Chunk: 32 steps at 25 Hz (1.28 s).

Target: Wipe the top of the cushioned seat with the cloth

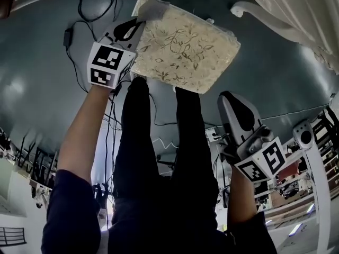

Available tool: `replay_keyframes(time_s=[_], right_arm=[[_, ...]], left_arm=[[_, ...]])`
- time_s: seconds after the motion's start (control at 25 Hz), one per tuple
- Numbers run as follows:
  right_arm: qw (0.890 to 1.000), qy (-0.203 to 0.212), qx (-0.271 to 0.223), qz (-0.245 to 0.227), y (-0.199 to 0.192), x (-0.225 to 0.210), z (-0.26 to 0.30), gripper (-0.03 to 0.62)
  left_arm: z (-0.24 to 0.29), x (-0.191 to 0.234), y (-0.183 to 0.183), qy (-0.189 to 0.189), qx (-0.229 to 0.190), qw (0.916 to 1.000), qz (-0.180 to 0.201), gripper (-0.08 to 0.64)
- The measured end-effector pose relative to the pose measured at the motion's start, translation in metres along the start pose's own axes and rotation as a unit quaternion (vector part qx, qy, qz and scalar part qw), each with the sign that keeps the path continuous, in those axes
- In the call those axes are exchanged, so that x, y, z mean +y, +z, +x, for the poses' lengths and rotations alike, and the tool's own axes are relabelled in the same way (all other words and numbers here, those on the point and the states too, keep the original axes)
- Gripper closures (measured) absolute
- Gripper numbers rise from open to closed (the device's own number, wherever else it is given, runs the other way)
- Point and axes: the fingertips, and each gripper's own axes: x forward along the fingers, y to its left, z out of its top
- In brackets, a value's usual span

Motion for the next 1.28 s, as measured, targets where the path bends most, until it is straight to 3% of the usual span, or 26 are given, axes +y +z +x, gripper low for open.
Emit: replay_keyframes(time_s=[0.36, 0.92, 1.28], right_arm=[[1.000, -0.002, -0.014, 0.025, 0.002, -0.018, -0.009, 0.565], [0.998, -0.005, -0.046, 0.053, 0.004, -0.044, -0.039, 0.566], [0.995, -0.015, -0.064, 0.072, -0.001, -0.066, -0.064, 0.565]], left_arm=[[0.014, -0.022, 0.008, -0.014, 0.014, 0.9996, 0.019, 0.532], [0.058, -0.125, 0.017, -0.084, 0.042, 0.9941, 0.054, 0.532], [0.080, -0.165, 0.024, -0.110, 0.060, 0.9891, 0.078, 0.532]])
